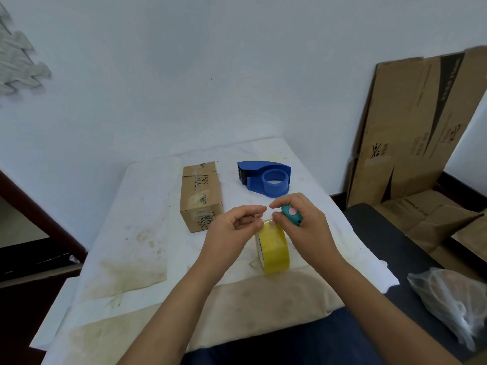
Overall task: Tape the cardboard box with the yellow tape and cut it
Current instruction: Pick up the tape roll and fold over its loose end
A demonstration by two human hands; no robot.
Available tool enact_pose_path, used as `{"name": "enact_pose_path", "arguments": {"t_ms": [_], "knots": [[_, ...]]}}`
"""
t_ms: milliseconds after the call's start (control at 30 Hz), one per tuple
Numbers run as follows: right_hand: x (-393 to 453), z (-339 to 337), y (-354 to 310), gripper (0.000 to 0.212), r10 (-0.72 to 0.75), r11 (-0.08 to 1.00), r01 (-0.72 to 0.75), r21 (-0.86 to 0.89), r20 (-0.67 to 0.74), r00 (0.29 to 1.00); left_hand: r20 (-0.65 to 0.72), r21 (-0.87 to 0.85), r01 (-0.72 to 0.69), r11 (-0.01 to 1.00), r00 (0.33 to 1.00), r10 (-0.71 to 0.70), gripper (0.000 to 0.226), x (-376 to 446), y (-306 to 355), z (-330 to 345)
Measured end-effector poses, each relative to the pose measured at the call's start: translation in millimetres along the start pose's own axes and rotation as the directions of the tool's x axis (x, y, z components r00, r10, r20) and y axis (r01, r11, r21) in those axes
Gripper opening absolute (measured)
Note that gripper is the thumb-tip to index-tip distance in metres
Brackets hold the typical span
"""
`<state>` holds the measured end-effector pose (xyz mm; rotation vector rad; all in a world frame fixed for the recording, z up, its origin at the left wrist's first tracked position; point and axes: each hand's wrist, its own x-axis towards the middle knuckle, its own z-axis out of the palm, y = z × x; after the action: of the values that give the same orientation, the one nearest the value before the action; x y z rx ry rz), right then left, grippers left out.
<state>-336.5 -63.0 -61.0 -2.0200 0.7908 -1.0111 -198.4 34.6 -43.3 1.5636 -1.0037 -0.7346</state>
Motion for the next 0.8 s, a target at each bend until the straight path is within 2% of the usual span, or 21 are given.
{"name": "enact_pose_path", "arguments": {"t_ms": [233,400,633,800], "knots": [[0.7,-2.7,-0.2,0.017,-0.04,0.999,0.041,-0.02,0.041,0.998,-0.006,0.017,0.0,1.0,1.0,0.0,0.023,1.3,-1.2,-0.1],[2.8,-4.3,-1.6,0.022,-0.026,0.998,0.031,-0.058,0.089,0.996,-0.035,0.047,-0.021,0.999,0.999,0.022,0.023,2.6,-3.4,1.3],[-1.6,-0.7,-4.1,0.022,-0.056,0.99,0.066,-0.125,0.076,0.996,-0.033,0.066,-0.033,0.997,0.999,0.035,0.024,5.2,-4.4,2.6],[-1.2,-0.8,-2.0,0.021,-0.035,0.995,0.04,-0.09,0.055,0.998,-0.025,0.087,-0.034,0.996,0.999,0.036,0.024,6.7,-4.4,1.9]]}}
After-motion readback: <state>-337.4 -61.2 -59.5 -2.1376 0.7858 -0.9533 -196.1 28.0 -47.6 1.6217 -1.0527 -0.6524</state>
